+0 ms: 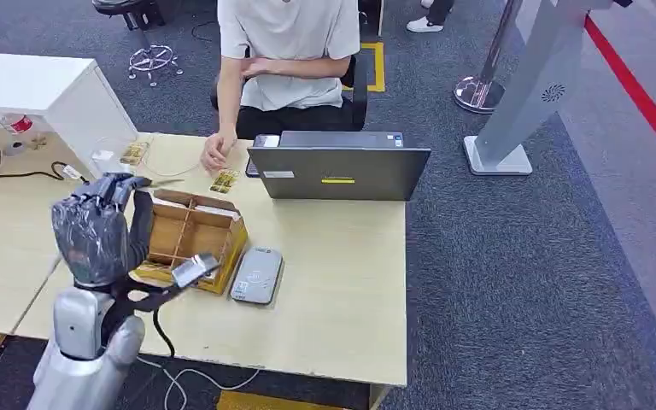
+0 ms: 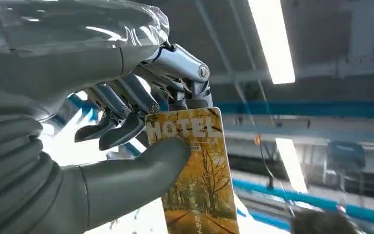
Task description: Pass the card to the sensor for recognition and then transmit it.
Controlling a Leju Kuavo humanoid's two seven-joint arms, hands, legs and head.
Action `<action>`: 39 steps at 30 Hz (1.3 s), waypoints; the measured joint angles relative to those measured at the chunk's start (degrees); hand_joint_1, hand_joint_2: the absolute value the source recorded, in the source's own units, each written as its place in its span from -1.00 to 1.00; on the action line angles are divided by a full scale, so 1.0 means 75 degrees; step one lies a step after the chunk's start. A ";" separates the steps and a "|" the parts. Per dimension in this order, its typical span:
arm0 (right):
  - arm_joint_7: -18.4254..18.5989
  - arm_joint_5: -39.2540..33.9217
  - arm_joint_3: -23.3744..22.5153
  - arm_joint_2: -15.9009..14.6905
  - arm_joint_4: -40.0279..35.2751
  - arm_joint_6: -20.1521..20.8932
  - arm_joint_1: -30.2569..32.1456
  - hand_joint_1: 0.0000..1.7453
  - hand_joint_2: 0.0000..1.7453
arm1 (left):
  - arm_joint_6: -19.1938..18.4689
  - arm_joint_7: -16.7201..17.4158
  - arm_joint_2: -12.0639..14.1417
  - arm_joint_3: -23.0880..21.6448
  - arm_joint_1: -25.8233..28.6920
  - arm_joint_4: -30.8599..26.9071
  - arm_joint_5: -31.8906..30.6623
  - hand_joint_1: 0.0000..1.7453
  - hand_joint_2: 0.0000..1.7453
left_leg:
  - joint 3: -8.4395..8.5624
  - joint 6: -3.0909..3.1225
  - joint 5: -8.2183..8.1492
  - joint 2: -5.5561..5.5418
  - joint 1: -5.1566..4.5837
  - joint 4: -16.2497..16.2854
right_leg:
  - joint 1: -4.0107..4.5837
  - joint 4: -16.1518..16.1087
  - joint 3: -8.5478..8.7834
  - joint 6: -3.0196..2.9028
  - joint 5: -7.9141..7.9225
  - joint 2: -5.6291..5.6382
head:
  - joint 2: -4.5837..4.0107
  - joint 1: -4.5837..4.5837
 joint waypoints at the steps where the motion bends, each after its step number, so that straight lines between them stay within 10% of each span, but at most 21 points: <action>1: -0.0003 0.0064 0.0041 0.0000 0.0000 0.0026 -0.0017 -1.00 -1.00 | 0.0000 -0.0067 0.0119 0.0136 -0.0428 0.0421 0.0032 1.00 1.00 | -0.0001 -0.0008 0.0007 0.0001 0.0002 -0.0001 | 0.0002 0.0003 -0.0001 -0.0007 0.0009 0.0001 | 0.0000 0.0003; 15: -0.0006 0.0330 0.0365 -0.0003 0.0000 0.0079 -0.0059 -1.00 -1.00 | 0.0000 0.0280 0.0617 0.0934 -0.3748 0.5273 -0.0434 1.00 1.00 | -0.0026 -0.0022 0.0039 0.0011 0.0001 0.0001 | 0.0000 0.0017 -0.0034 -0.0018 0.0036 0.0010 | 0.0000 -0.0003; 16: -0.0006 0.0330 0.0370 -0.0003 0.0000 0.0079 -0.0059 -1.00 -1.00 | 0.0000 0.0288 0.0617 0.0939 -0.3840 0.5437 -0.0431 -1.00 1.00 | -0.0027 -0.0022 0.0038 0.0011 0.0000 0.0002 | 0.0000 0.0017 -0.0035 -0.0017 0.0036 0.0011 | 0.0000 -0.0003; 22: 0.0017 0.0330 0.0373 0.0000 0.0003 0.0088 -0.0064 -1.00 -1.00 | 0.0000 0.0256 0.0617 0.0942 -0.4223 0.6196 -0.0240 -1.00 1.00 | -0.0033 -0.0022 0.0038 0.0011 0.0000 0.0002 | 0.0000 0.0016 -0.0042 -0.0017 0.0036 0.0011 | 0.0000 -0.0003; 31: 0.0006 0.0175 0.0365 0.0000 0.0003 0.0082 -0.0065 -1.00 -1.00 | -0.0061 -0.0412 0.0541 0.0942 -0.3781 0.6029 0.0943 -1.00 1.00 | -0.0037 -0.0022 0.0037 0.0022 0.0000 0.0000 | 0.0000 0.0017 -0.0047 -0.0017 0.0035 0.0025 | 0.0000 -0.0003; 39: -0.0023 -0.0369 0.0042 0.0000 0.0003 0.0021 0.0000 -1.00 -1.00 | -0.0698 -0.1413 0.0539 0.0982 -0.0222 0.1762 0.3503 -1.00 1.00 | -0.0034 -0.0010 -0.0019 0.0101 -0.0003 -0.0003 | -0.0003 0.0014 -0.0056 -0.0016 0.0018 0.0102 | 0.0000 0.0006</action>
